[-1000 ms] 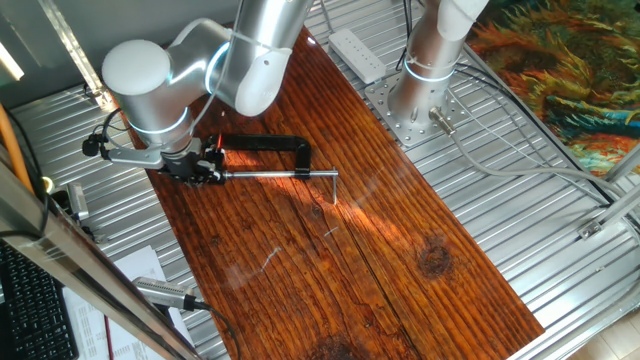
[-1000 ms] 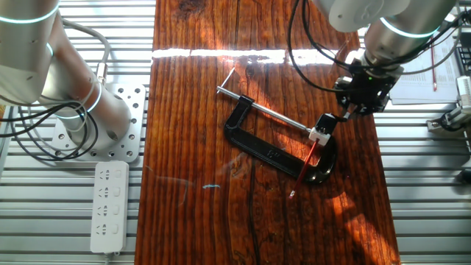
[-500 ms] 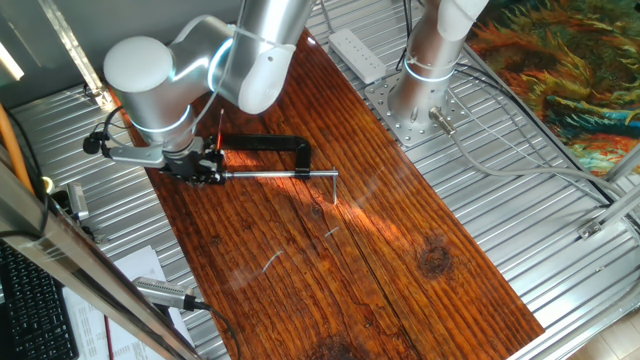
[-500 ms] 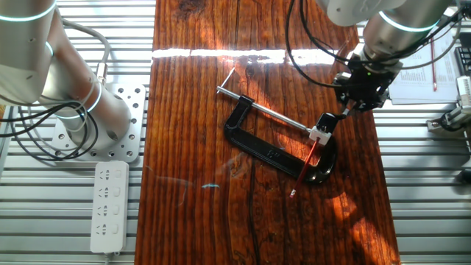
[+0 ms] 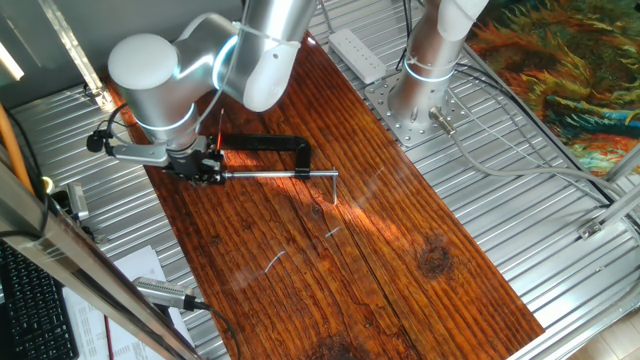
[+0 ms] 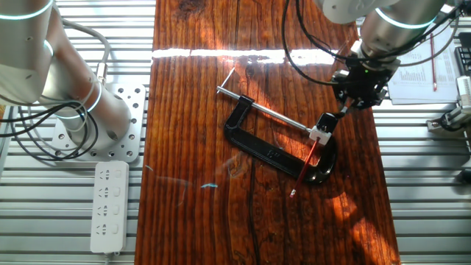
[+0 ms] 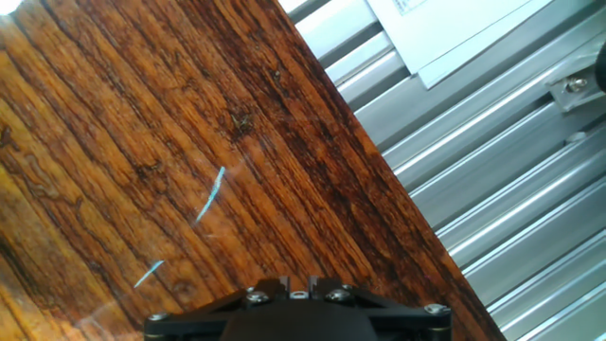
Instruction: Sharpen the pencil with a pencil sharpener
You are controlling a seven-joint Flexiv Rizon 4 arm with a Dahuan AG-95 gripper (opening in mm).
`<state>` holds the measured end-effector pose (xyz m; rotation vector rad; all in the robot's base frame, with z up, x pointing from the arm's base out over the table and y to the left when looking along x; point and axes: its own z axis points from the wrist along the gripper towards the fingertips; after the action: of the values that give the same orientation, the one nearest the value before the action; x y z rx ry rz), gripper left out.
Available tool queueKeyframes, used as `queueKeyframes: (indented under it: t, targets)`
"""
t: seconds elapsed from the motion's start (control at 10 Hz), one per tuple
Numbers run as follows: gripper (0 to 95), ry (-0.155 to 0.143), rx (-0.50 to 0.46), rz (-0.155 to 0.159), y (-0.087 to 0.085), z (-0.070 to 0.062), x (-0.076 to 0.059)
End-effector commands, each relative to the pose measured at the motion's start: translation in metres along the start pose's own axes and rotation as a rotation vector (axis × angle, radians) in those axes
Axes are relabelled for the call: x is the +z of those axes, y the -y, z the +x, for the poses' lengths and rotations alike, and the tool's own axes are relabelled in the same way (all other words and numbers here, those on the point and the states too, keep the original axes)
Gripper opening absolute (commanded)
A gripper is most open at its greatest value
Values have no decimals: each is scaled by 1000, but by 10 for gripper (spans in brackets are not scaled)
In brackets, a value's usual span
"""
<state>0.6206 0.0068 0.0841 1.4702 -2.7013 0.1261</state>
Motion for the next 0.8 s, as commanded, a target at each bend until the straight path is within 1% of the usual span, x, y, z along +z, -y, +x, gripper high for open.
queueKeyframes:
  t: [0.1,0.2,0.4,0.6,0.8]
  targets:
    - [0,8,14,-8,-3,0,3]
    - [0,12,21,-7,-6,-1,5]
    - [0,8,22,-2,-10,-3,3]
    - [0,5,35,-6,-13,-7,4]
    - [0,3,47,-5,-20,-7,8]
